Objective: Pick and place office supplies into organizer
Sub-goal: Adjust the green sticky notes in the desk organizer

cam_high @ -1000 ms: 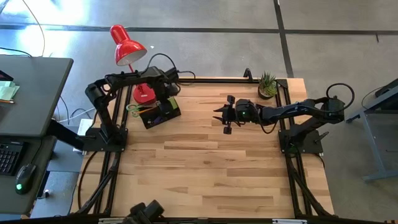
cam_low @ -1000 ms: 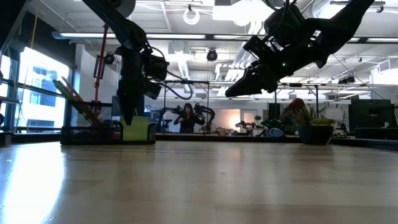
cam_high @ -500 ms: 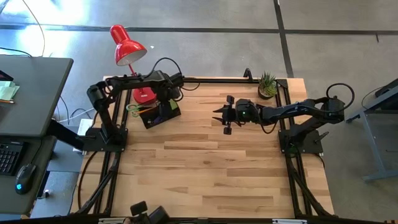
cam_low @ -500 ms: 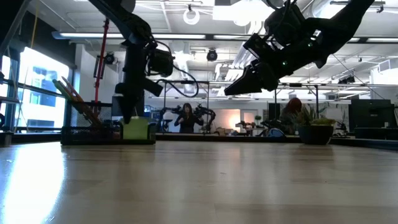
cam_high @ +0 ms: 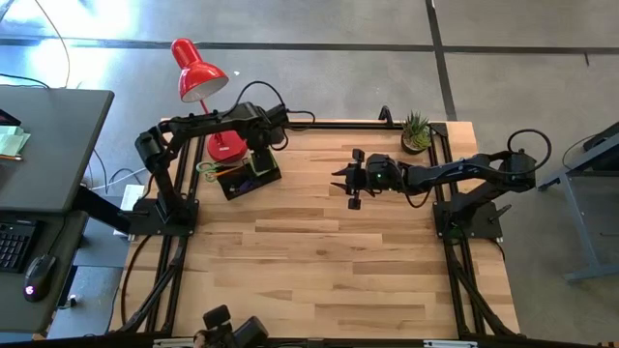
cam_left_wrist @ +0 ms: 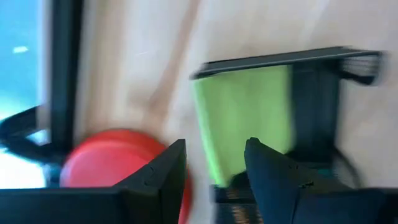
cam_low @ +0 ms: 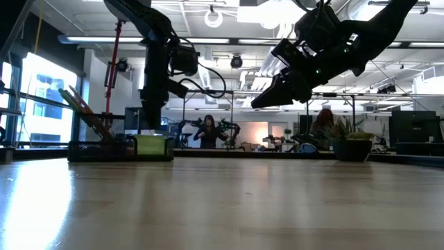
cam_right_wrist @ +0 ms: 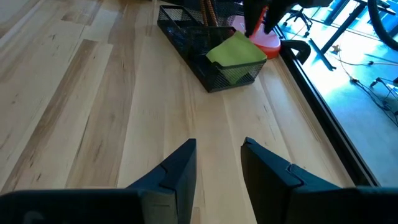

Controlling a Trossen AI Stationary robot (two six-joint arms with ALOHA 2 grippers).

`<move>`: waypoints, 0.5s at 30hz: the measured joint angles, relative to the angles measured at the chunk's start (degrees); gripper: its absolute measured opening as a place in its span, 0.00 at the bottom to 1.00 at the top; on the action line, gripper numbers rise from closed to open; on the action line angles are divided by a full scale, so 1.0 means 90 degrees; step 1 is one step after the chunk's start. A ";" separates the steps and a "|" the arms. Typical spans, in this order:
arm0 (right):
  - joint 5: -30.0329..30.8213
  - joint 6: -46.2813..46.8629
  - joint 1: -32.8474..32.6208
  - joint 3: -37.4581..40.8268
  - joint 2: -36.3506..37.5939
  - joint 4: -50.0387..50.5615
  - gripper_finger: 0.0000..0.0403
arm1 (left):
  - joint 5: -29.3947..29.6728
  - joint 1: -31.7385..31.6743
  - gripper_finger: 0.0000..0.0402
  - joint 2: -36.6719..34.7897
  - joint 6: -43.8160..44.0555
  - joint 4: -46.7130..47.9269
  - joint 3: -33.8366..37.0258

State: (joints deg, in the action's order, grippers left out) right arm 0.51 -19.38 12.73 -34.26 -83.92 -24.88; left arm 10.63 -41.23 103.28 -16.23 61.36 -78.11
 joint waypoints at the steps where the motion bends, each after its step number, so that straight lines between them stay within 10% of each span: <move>1: 0.0001 -0.0002 0.0000 0.0000 0.0000 -0.0002 0.29 | 0.0247 0.0004 0.37 0.0000 0.0008 -0.0028 0.0000; 6: 0.0002 0.0002 0.0000 0.0000 0.0000 -0.0002 0.29 | 0.1790 -0.0022 0.33 0.0000 0.0351 -0.0224 0.0000; 15: 0.0002 0.0049 0.0000 0.0000 0.0000 0.0000 0.29 | 0.1148 -0.0070 0.27 0.0000 0.0387 -0.0929 0.0510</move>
State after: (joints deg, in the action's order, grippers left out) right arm 0.54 -18.94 12.73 -34.26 -83.92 -24.88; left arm 20.96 -41.86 103.28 -12.75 53.00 -73.52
